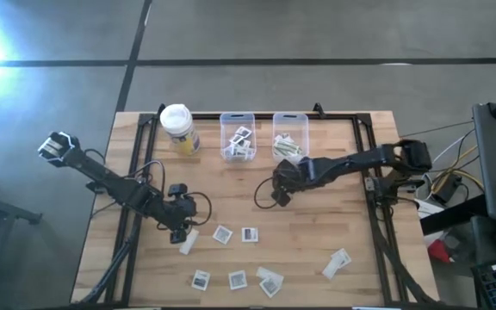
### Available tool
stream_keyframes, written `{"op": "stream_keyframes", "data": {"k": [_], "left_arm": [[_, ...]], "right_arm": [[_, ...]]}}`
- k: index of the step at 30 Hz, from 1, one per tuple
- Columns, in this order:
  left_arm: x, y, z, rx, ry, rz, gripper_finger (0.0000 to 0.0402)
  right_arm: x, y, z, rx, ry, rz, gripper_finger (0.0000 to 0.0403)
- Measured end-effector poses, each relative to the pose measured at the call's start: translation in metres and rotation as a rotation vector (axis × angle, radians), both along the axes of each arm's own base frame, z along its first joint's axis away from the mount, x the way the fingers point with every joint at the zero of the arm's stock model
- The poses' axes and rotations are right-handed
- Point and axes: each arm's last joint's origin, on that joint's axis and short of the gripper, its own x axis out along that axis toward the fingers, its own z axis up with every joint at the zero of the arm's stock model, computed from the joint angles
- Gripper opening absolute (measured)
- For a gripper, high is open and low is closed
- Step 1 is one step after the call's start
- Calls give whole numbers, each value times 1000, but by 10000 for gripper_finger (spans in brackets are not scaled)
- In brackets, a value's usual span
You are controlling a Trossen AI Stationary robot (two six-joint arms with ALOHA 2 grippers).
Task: Pick & Place First Aid Supplies
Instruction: Put the towelette pack into the left transparent bin
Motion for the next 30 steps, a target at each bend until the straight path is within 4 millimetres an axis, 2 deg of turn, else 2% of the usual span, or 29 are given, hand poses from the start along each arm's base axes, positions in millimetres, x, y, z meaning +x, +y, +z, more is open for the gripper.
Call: {"op": "stream_keyframes", "data": {"k": [10, 16, 24, 30], "left_arm": [[0, 0, 0, 0, 0, 0, 151], [0, 0, 0, 0, 0, -1, 151], [0, 0, 0, 0, 0, 0, 151], [0, 0, 0, 0, 1, 0, 151]], "right_arm": [[-26, -8, 69, -125, -233, -11, 8], [-41, -20, 98, -194, -347, -12, 8], [-22, -44, 132, -359, -664, 46, 8], [4, -59, 128, -420, -786, 90, 8]]}}
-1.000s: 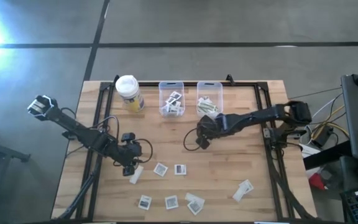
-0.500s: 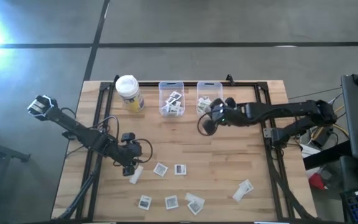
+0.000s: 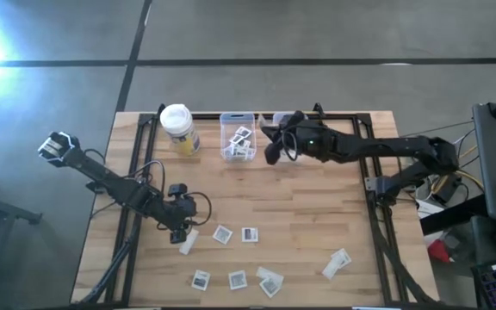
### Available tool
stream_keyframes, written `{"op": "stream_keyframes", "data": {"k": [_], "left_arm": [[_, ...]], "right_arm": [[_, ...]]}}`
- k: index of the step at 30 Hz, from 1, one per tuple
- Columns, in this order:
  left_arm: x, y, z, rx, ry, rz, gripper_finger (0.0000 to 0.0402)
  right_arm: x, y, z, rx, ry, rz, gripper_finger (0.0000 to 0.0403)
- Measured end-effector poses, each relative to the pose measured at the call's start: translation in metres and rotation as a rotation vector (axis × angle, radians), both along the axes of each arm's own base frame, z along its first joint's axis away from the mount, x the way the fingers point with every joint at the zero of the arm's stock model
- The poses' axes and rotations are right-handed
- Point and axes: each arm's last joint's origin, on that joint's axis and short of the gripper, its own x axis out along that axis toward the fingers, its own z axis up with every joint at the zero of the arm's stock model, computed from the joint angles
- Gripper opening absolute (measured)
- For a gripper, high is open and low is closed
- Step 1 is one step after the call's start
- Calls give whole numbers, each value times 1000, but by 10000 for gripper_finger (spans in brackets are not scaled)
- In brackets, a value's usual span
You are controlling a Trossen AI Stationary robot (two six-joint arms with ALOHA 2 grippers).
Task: Pick & Place First Aid Supplies
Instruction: Put the towelette pack into the left transparent bin
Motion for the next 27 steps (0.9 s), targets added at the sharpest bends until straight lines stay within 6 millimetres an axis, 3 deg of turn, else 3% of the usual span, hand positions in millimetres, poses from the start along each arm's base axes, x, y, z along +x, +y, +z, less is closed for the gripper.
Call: {"op": "stream_keyframes", "data": {"k": [7, 16, 21, 27], "left_arm": [[-1, 0, 0, 3, 7, 1, 151], [-1, 0, 0, -6, 8, 14, 151], [-1, 0, 0, -6, 8, 14, 151], [-1, 0, -1, -6, 12, 14, 151]], "right_arm": [[31, -12, -34, 9, 2, 12, 8], [56, -41, -86, 218, 29, -6, 8], [72, -51, -97, 253, 69, 12, 8], [83, -58, -103, 304, 244, -18, 8]]}}
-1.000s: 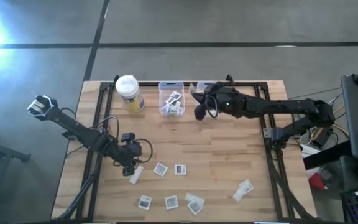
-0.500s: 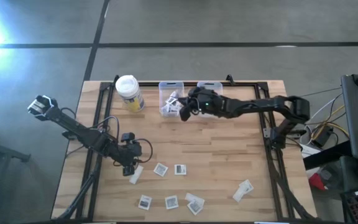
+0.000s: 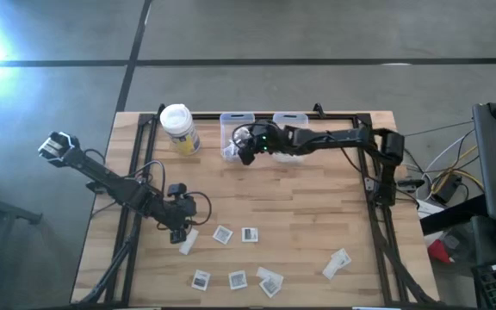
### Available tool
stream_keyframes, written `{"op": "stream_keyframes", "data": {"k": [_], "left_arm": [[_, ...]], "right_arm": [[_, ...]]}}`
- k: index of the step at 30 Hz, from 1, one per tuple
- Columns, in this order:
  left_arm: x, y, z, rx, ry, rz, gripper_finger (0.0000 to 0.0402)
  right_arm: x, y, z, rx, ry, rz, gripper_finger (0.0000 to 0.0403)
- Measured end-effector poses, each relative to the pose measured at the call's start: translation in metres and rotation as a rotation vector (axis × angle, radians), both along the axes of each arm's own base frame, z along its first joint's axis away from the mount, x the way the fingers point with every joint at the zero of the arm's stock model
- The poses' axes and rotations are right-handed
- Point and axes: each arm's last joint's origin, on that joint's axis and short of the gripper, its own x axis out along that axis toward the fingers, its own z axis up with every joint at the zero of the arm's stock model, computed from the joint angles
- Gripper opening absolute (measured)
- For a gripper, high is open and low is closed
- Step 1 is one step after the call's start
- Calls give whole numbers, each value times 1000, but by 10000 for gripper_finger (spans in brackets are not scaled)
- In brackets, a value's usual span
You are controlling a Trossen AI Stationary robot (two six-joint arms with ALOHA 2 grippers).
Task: Pick & Place First Aid Supplies
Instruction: Put the towelette pack into the left transparent bin, then put the bandage into the right transparent bin
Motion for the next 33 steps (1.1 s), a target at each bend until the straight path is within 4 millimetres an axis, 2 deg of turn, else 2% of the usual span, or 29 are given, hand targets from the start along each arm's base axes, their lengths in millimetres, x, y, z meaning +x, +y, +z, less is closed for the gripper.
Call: {"op": "stream_keyframes", "data": {"k": [6, 13, 16, 20, 25, 33], "left_arm": [[0, 0, 0, 2, 5, 0, 151], [-1, 0, -1, -11, 12, 18, 151], [-2, 1, -1, -24, 26, 34, 151], [-2, 1, -2, -42, 34, 61, 151], [-3, 0, 0, -74, 46, 74, 151], [-1, -12, 15, -167, 40, 49, 146]], "right_arm": [[12, -7, -2, 36, 128, -2, 19], [30, -13, -7, 47, 233, 21, 80], [32, -14, -1, 40, 256, 37, 107], [25, -12, 13, 30, 272, 51, 129], [11, 6, 38, 27, 296, 82, 142], [-2, 59, 69, 5, 318, 203, 137]]}}
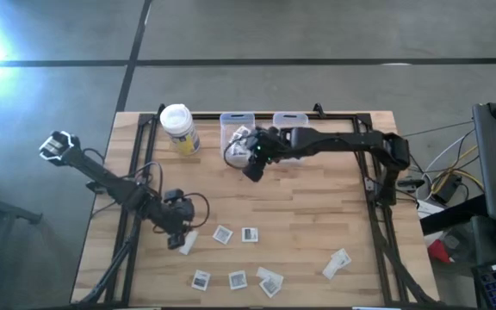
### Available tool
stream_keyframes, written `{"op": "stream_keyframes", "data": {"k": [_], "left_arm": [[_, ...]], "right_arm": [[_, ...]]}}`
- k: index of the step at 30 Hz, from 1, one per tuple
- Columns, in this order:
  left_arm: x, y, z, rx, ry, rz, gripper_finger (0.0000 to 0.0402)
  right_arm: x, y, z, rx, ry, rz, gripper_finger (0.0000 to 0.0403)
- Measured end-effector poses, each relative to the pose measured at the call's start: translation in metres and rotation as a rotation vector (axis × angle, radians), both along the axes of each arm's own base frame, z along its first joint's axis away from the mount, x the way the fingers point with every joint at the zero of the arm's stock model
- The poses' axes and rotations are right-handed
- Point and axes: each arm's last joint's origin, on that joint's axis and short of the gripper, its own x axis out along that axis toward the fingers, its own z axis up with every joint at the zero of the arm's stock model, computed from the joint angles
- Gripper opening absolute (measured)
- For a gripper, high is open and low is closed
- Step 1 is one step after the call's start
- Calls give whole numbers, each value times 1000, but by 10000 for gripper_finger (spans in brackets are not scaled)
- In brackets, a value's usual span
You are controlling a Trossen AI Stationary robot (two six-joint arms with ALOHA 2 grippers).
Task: Pick & Place First Aid Supplies
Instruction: Put the bandage into the right transparent bin
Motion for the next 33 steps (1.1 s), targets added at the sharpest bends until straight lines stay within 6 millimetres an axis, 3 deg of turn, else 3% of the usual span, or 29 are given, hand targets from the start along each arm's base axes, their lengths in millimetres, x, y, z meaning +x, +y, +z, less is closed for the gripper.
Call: {"op": "stream_keyframes", "data": {"k": [9, 26, 33], "left_arm": [[-10, -21, -5, -105, 107, 27, 129], [-7, -34, -34, -162, 299, 291, 129], [-1, -41, -44, -178, 317, 352, 130]], "right_arm": [[-4, 45, 12, -10, -8, 122, 120], [-6, 70, 10, 46, 3, 107, 97], [-8, 92, 10, 63, 8, 138, 85]]}}
